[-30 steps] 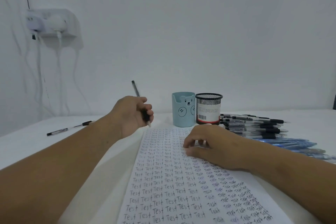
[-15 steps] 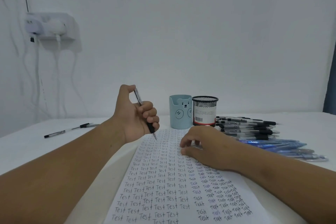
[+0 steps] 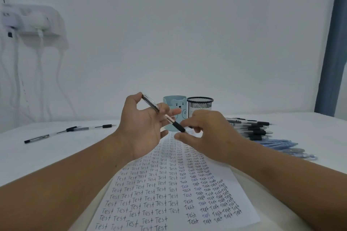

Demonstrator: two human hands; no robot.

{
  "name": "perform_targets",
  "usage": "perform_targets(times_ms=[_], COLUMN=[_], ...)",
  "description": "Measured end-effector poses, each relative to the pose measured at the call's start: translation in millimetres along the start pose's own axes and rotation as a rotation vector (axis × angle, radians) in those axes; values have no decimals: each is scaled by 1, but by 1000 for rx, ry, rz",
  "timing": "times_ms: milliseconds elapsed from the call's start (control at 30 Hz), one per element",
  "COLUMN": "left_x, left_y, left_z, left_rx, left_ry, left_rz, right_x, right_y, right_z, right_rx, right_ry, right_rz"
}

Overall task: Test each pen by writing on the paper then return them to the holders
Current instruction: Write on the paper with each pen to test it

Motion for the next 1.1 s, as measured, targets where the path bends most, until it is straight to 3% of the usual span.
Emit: perform_targets(times_ms=[100, 233, 367, 467, 533, 667, 900, 1100], left_x=[6, 10, 30, 46, 46, 47, 47, 46], left_y=[1, 0, 10, 5, -6, -16, -9, -7], left_z=[5, 1, -6, -2, 12, 14, 11, 11], left_rx=[28, 35, 70, 187, 267, 303, 321, 323], left_ry=[68, 211, 757, 1089, 1221, 1305, 1333, 1366], left_rz=[-9, 40, 33, -105, -85, -119, -99, -83], right_x=[1, -18, -26, -20, -23, -22, -20, -18], right_y=[-2, -8, -21, -40, -54, -67, -66, -65], right_z=[-1, -4, -9, -8, -3, -1, -10, -8], right_rx=[44, 173, 344, 420, 410, 399, 332, 359], right_ry=[-13, 94, 569, 734, 803, 871, 586, 550], right_rz=[39, 268, 495, 526, 572, 510, 353, 332])
Point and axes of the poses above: each hand's wrist, its own y-axis towards the middle knuckle, its own z-axis out of the palm, x = y × z, the point moved 7 cm from there along y, towards the middle knuckle, and after that the axes turned 6 degrees about -y, right-handed, at the moved point
